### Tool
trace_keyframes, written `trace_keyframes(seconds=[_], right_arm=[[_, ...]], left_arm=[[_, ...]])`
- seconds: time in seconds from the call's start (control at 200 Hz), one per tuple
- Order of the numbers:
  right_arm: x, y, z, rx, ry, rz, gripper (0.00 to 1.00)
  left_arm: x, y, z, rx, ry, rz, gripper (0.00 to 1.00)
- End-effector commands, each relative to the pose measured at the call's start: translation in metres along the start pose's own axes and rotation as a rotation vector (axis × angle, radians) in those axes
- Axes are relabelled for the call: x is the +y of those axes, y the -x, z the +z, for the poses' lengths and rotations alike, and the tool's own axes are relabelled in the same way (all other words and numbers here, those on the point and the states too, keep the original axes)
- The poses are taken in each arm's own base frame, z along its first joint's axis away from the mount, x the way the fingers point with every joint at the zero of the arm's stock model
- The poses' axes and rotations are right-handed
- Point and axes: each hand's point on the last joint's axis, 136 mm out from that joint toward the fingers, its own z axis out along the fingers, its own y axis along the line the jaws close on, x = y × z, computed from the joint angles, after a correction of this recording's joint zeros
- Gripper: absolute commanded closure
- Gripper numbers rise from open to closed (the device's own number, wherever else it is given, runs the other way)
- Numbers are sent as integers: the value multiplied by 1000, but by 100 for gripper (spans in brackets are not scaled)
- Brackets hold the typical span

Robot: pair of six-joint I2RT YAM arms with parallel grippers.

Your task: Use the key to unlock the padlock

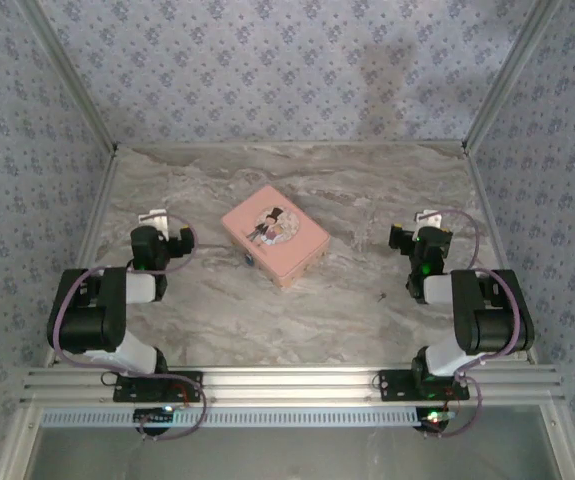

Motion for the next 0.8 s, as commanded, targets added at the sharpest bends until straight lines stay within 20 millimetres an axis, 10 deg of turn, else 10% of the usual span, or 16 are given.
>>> trace_keyframes(seconds=[0.0, 0.795], right_arm=[[-3, 3, 0, -17, -20, 3, 0], [-3, 9, -3, -18, -33, 0, 0]], left_arm=[[-1, 9, 1, -20, -11, 12, 2], [0, 12, 1, -22, -3, 7, 2]])
